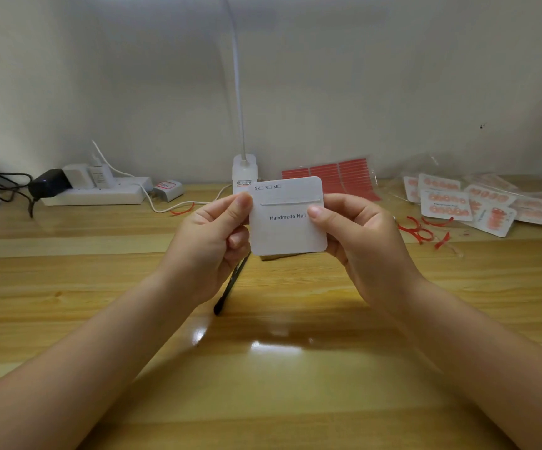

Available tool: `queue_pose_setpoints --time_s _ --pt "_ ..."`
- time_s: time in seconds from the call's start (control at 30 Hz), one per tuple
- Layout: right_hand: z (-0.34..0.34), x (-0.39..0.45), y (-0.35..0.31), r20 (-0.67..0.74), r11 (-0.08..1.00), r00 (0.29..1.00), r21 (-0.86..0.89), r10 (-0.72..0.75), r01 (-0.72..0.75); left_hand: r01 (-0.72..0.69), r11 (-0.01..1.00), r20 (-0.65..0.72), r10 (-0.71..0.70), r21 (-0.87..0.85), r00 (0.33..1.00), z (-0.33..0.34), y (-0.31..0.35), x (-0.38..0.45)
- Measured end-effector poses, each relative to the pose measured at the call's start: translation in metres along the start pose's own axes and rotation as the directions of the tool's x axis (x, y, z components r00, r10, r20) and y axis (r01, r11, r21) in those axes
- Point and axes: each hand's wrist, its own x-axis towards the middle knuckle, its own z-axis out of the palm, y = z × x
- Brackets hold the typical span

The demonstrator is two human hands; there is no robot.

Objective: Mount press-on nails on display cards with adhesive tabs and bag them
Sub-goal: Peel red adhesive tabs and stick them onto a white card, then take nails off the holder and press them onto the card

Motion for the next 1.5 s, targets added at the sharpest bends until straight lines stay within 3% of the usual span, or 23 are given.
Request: queue_pose_setpoints --time_s 0.23,0.43,0.53,0.63,0.7,0.87,1.0,1.1,1.23,1.4,1.5 --pt "-0.003 0.000 -0.003 0.045 0.998 0.997 0.021 0.061 -0.062 0.052 0.994 0.087 -0.043 -0.099 0.995 -0.004 0.000 -0.001" --pt "-0.007 0.004 -0.005 0.028 0.998 0.997 0.024 0.065 -0.066 0.055 0.996 0.064 -0.050 -0.073 0.997 -0.006 -0.002 0.001" --pt "-0.009 0.004 -0.008 0.015 0.997 1.000 -0.074 -0.020 0.021 -0.016 1.000 0.012 0.016 -0.003 1.000 -0.006 -0.005 0.003" --pt "-0.008 0.004 -0.012 0.000 0.992 0.995 -0.081 -0.098 0.098 -0.070 0.975 -0.130 0.098 0.211 0.987 -0.010 -0.006 0.005" --pt "-0.008 0.004 -0.016 -0.008 0.990 0.992 -0.058 -0.127 0.127 -0.096 0.914 -0.151 0.168 0.394 0.974 -0.013 -0.007 0.005" --pt "-0.014 0.008 -0.026 -0.029 0.988 0.991 -0.081 -0.133 0.130 -0.145 0.689 0.003 0.204 0.710 0.979 -0.004 -0.014 0.000" --pt "-0.024 0.017 -0.032 -0.107 0.989 0.989 -0.122 -0.098 0.085 -0.021 0.461 -0.009 0.062 0.887 0.998 0.010 -0.019 0.007" --pt "-0.035 0.025 -0.037 -0.172 0.987 0.980 -0.142 -0.096 0.071 0.022 0.394 0.002 -0.060 0.919 0.998 0.028 -0.028 0.017" --pt "-0.054 0.033 -0.048 -0.289 0.988 0.950 -0.128 -0.116 0.082 -0.033 0.414 0.108 -0.157 0.909 0.982 0.070 -0.034 0.040" --pt "-0.075 0.040 -0.065 -0.418 0.990 0.898 -0.071 -0.140 0.121 -0.151 0.583 0.207 -0.030 0.799 0.978 0.135 -0.053 0.073" --pt "-0.079 0.041 -0.066 -0.431 0.991 0.892 -0.045 -0.135 0.128 -0.090 0.639 0.219 -0.125 0.764 0.968 0.163 -0.062 0.085"
